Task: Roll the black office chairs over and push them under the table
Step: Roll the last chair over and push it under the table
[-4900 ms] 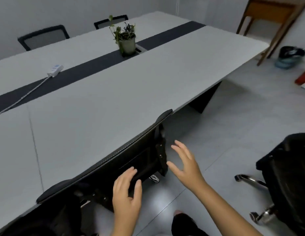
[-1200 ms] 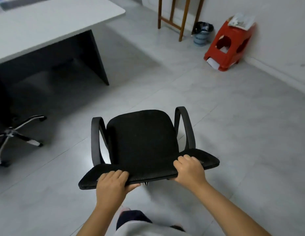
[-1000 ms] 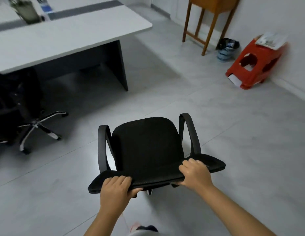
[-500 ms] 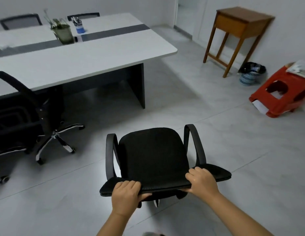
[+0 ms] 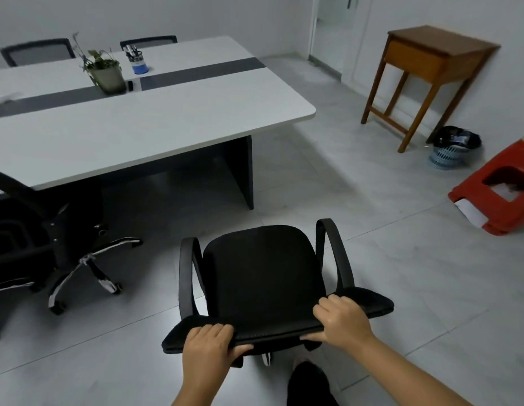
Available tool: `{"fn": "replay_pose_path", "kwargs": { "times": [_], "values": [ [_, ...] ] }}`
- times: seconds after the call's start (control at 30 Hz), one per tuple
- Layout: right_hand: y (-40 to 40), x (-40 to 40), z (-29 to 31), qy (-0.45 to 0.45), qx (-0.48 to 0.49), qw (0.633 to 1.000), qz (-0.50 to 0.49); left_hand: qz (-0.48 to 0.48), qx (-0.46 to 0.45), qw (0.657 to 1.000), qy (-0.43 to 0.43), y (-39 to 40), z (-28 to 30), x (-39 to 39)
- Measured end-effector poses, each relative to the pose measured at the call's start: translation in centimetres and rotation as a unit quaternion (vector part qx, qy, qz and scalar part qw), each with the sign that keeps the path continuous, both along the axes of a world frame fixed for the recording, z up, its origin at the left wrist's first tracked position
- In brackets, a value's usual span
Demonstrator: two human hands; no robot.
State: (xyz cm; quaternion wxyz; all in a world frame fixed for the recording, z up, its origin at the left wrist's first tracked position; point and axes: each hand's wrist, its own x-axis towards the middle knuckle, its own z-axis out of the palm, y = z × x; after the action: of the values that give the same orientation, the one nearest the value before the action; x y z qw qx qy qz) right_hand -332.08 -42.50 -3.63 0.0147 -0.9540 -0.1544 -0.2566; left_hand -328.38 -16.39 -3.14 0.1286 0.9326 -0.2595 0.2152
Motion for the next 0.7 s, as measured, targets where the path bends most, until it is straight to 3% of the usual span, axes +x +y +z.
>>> {"fn": "replay_pose_path", "kwargs": {
  "times": [0.4,0.7],
  "values": [
    [-8.7,14.1,-0.2,-0.009,-0.009,0.994,0.107,0.133,0.033,0.99,0.011,-8.6,-0.1,6.7],
    [-10.3,24.9,0.2,0.006,-0.009,0.989,0.15,0.201,0.057,0.976,0.06,-11.7,1.3,14.3]
  ]
}}
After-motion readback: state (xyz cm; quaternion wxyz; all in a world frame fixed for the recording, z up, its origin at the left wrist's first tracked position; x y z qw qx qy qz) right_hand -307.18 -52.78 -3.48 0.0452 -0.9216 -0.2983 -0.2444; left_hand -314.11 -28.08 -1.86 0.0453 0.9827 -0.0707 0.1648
